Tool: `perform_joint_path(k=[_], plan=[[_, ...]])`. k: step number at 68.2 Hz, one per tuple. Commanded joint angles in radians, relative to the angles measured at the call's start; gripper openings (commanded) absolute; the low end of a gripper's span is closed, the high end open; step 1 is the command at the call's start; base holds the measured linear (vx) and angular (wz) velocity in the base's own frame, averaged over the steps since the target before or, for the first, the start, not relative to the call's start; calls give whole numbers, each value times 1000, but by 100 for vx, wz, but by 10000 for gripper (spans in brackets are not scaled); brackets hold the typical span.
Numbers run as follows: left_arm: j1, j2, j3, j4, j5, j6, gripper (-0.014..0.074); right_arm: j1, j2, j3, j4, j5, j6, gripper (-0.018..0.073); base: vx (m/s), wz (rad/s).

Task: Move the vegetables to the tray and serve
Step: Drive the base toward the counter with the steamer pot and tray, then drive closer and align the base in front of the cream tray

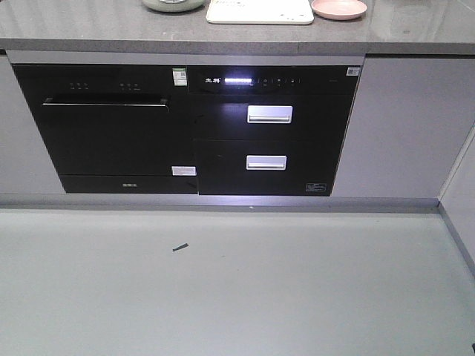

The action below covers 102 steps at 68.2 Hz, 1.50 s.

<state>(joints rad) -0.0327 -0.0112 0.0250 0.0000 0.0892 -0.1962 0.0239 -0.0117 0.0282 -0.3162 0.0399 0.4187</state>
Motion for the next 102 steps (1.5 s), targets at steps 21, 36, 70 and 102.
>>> perform_joint_path(k=[21,36,70,102], plan=[[3,-14,27,0,-71,-10,-6,-5,-5,15,-8,-71,-5,-3,15,-2],[3,-14,27,0,-71,-10,-6,-5,-5,15,-8,-71,-5,-3,14,-1],[3,-14,27,0,-71,-10,-6,-5,-5,15,-8,-69,-5,-3,13,2],[3,-14,27,0,-71,-10,-6,-5,-5,15,-8,-69,-5,-3,13,1]])
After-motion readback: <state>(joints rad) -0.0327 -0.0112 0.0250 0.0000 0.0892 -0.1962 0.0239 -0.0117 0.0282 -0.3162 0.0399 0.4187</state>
